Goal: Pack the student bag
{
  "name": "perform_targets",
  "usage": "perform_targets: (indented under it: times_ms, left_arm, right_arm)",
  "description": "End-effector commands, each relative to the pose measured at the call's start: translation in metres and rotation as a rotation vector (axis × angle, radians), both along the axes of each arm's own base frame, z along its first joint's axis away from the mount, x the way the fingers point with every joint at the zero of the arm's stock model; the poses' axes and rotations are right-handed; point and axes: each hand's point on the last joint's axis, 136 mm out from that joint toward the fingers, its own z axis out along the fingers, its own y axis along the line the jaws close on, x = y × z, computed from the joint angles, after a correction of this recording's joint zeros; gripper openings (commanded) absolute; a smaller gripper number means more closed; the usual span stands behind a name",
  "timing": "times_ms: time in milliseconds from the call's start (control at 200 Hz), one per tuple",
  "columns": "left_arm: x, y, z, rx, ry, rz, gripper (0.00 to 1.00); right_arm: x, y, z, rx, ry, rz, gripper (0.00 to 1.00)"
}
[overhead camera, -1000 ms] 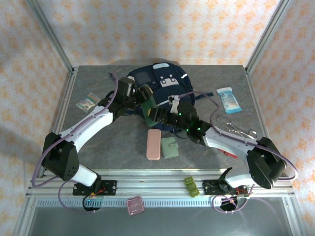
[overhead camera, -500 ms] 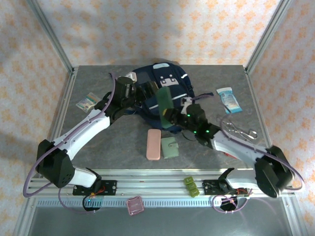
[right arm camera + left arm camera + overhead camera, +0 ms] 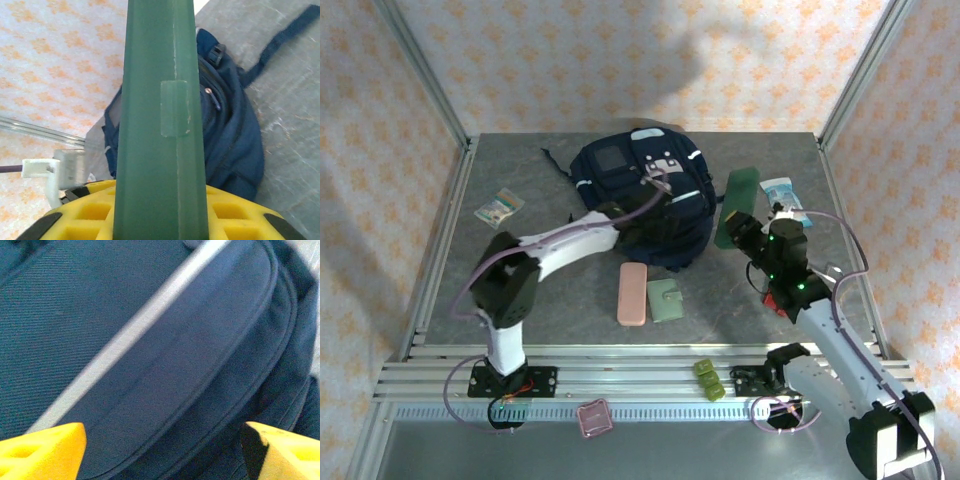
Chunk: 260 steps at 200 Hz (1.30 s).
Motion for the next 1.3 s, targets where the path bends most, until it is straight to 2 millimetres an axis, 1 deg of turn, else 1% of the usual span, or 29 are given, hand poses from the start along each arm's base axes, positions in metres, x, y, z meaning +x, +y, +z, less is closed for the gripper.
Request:
perform_targets:
  times_ms: [0,95,210,310,345,415,496,586,631,646,666,676,701,721,751,806,816,841,911,971,1021,1201,1296]
  left_arm:
    - [0.008,0.022,-0.005,0.303,-0.074,0.001,0.86]
    - [0.014,0.022,-0.014,0.334,-0.083,0.005,0.86]
    - [0.022,0.023,-0.012,0.347,-0.122,0.028,0.86]
    - [0.029,0.022,-0.012,0.346,-0.13,0.028,0.75]
    - [0.031,0.02,-0.012,0.343,-0.136,0.025,0.69]
    - [0.035,0.018,-0.013,0.334,-0.15,0.008,0.66]
    - [0.041,0.018,-0.02,0.322,-0.13,0.006,0.67]
    - [0.048,0.021,-0.027,0.306,-0.107,0.008,0.77]
    - [0.051,0.023,-0.031,0.313,-0.104,0.008,0.77]
    - [0.052,0.024,-0.032,0.314,-0.104,0.009,0.75]
    - [0.052,0.025,-0.035,0.315,-0.098,0.004,0.68]
    - [0.053,0.025,-0.035,0.315,-0.095,0.002,0.62]
    - [0.054,0.025,-0.038,0.313,-0.086,-0.004,0.45]
    - [0.055,0.026,-0.039,0.313,-0.082,-0.003,0.35]
    - [0.057,0.027,-0.04,0.315,-0.08,0.002,0.26]
    - [0.06,0.028,-0.041,0.314,-0.077,-0.001,0.03]
    - [0.061,0.028,-0.041,0.315,-0.076,0.001,0.0]
    - [0.062,0.029,-0.039,0.316,-0.076,0.004,0.0]
    - [0.066,0.029,-0.028,0.311,-0.094,0.011,0.0]
    - [0.069,0.03,-0.011,0.298,-0.124,0.02,0.0]
    - [0.071,0.03,0.008,0.272,-0.153,0.027,0.0]
    - [0.078,0.04,0.095,0.161,-0.281,0.078,0.0]
    - [0.08,0.049,0.127,0.128,-0.327,0.112,0.0]
  right_arm:
    - [-0.003,0.001,-0.007,0.018,0.018,0.005,0.29]
    - [-0.003,0.002,-0.007,0.024,0.015,0.011,0.29]
    - [-0.004,0.004,-0.008,0.031,0.013,0.022,0.29]
    - [-0.004,0.006,-0.012,0.042,0.021,0.029,0.29]
    - [-0.004,0.006,-0.013,0.045,0.021,0.032,0.29]
    - [-0.005,0.007,-0.015,0.055,0.025,0.036,0.29]
    - [-0.005,0.008,-0.017,0.059,0.025,0.041,0.29]
    - [-0.006,0.009,-0.018,0.065,0.029,0.043,0.29]
    - [-0.006,0.009,-0.018,0.07,0.03,0.042,0.29]
    - [-0.006,0.009,-0.019,0.072,0.03,0.043,0.29]
    - [-0.006,0.009,-0.019,0.074,0.03,0.043,0.29]
    - [-0.006,0.009,-0.019,0.075,0.03,0.043,0.29]
    - [-0.006,0.01,-0.019,0.079,0.028,0.046,0.29]
    - [-0.006,0.01,-0.019,0.079,0.028,0.046,0.29]
    - [-0.006,0.01,-0.018,0.081,0.027,0.046,0.29]
    - [-0.005,0.01,-0.017,0.08,0.026,0.046,0.29]
    - [-0.005,0.01,-0.017,0.08,0.026,0.046,0.29]
    - [-0.005,0.01,-0.017,0.079,0.026,0.046,0.29]
    - [-0.004,0.011,-0.015,0.078,0.024,0.047,0.29]
    - [-0.003,0.011,-0.015,0.077,0.025,0.047,0.29]
    - [-0.003,0.012,-0.014,0.077,0.025,0.052,0.29]
    - [-0.003,0.018,-0.016,0.09,0.028,0.084,0.28]
    - [-0.002,0.025,-0.018,0.106,0.031,0.118,0.28]
